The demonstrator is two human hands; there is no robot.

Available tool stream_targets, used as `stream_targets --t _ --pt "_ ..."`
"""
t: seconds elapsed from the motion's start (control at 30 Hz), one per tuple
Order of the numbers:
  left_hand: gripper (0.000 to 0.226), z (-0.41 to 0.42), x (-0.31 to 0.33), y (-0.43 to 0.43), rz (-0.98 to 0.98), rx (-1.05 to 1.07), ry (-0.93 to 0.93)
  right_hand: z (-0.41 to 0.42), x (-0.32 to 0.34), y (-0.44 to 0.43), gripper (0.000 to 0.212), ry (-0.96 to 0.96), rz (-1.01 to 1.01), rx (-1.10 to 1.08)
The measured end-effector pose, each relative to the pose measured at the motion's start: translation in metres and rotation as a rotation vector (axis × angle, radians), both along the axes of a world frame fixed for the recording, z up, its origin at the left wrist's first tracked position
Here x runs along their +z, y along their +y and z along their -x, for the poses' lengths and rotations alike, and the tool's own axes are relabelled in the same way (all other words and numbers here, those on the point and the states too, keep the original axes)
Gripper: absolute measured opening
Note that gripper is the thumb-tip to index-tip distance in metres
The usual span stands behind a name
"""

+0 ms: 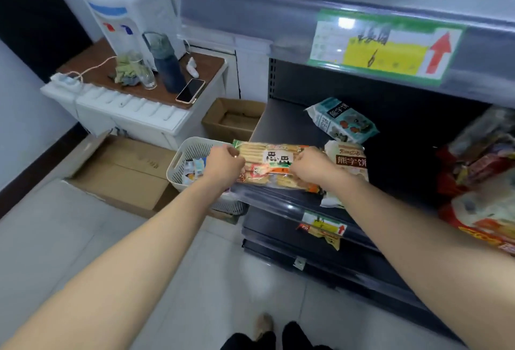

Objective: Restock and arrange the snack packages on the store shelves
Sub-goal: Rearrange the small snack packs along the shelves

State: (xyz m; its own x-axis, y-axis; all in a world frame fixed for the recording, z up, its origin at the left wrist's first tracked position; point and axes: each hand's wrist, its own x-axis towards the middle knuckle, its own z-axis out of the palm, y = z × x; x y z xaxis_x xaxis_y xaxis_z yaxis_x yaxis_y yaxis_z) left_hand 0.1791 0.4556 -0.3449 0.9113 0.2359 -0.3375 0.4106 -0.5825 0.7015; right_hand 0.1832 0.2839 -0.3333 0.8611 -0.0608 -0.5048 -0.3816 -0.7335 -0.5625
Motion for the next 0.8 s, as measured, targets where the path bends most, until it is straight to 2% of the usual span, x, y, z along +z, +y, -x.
stream_targets --t 0.13,0.23,0.33,0.47,0.53,0.6,0.7,0.8 --pt "0.048 -0.031 -0.006 -0.002 -0.163 -0.388 0.009 0.006 -0.016 0.005 0.018 0.242 -0.177 -0.234" --pt "0.055 -0.053 -0.013 -0.006 -0.357 -0.618 0.096 0.002 -0.022 0.002 0.022 0.268 -0.321 -0.342" --pt "0.058 -0.069 -0.021 -0.011 -0.518 -0.639 0.135 -0.001 -0.023 0.002 0.024 0.283 -0.439 -0.435" --pt "0.061 -0.076 -0.02 -0.011 -0.653 -0.608 0.163 0.002 -0.016 0.012 0.011 0.318 -0.611 -0.518" --pt "0.057 -0.078 -0.021 -0.006 -0.627 -0.598 0.155 0.002 -0.018 0.016 0.018 0.317 -0.726 -0.543" --pt "0.05 -0.074 -0.017 0.001 -0.495 -0.539 0.168 0.002 -0.019 0.022 0.027 0.308 -0.815 -0.573" --pt "0.033 -0.058 -0.014 0.013 -0.244 -0.393 0.161 0.003 -0.017 0.027 0.021 0.273 -0.916 -0.603" --pt "0.036 -0.034 -0.004 0.016 -0.047 -0.209 0.111 0.008 -0.011 0.029 0.016 0.21 -0.985 -0.601"
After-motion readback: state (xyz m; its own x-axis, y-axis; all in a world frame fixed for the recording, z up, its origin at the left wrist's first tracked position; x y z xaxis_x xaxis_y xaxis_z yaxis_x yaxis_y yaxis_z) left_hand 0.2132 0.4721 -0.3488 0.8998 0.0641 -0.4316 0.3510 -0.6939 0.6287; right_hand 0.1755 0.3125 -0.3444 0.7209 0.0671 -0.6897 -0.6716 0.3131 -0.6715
